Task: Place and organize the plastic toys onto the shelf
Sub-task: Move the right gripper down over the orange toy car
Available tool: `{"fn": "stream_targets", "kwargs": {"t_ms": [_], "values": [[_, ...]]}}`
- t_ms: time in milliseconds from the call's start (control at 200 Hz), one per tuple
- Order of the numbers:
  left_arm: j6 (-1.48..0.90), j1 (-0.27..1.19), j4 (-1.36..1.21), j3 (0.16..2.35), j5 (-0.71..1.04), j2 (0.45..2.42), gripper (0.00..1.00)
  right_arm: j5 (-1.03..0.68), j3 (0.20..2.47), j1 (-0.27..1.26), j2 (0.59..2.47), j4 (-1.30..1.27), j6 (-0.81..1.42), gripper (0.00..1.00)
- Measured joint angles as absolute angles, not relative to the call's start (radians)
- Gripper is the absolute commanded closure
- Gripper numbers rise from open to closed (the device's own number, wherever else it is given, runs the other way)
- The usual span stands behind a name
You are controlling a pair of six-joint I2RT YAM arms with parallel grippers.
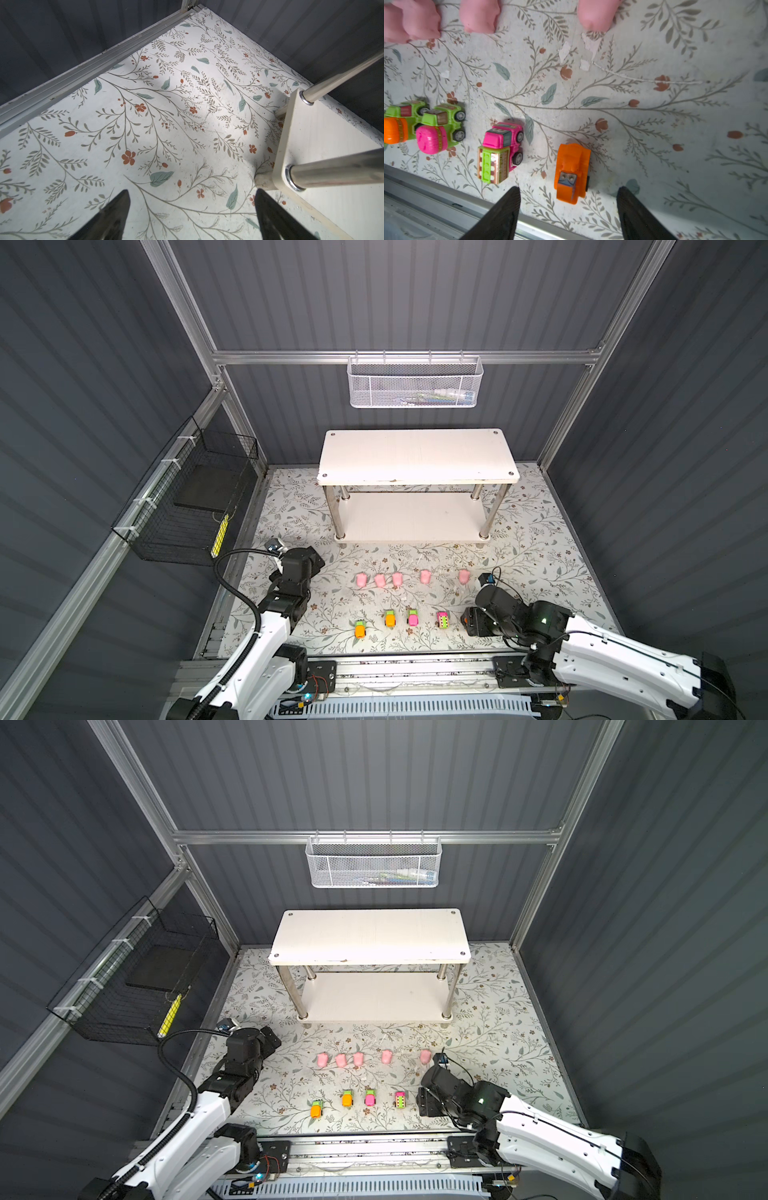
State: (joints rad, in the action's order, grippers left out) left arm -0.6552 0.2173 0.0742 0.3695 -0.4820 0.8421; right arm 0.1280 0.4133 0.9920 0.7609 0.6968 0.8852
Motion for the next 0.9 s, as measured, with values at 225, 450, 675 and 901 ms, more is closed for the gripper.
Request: {"fn": "stream_targets", "kwargs": {"t_ms": [225, 450, 675, 901], "values": [[-0.656, 0.217, 0.055, 0.369, -0.482, 0.855, 0.06, 0.161, 0.413, 1.037, 0.831, 0.702, 0.925, 0.33], [-0.655, 0.217, 0.051, 0.369, -0.482, 0.862, 0.06, 0.181, 0.424, 1.047, 0.902, 0.671, 0.941, 0.36], [-0.655, 0.217, 0.050, 0.369, -0.482, 0.862, 0.06, 0.191, 0.440, 1.051, 0.963, 0.627, 0.943, 0.42], [-0.656, 0.217, 0.050, 0.369, -0.482, 0.862, 0.06, 0.191, 0.440, 1.055, 0.977, 0.612, 0.953, 0.50]]}}
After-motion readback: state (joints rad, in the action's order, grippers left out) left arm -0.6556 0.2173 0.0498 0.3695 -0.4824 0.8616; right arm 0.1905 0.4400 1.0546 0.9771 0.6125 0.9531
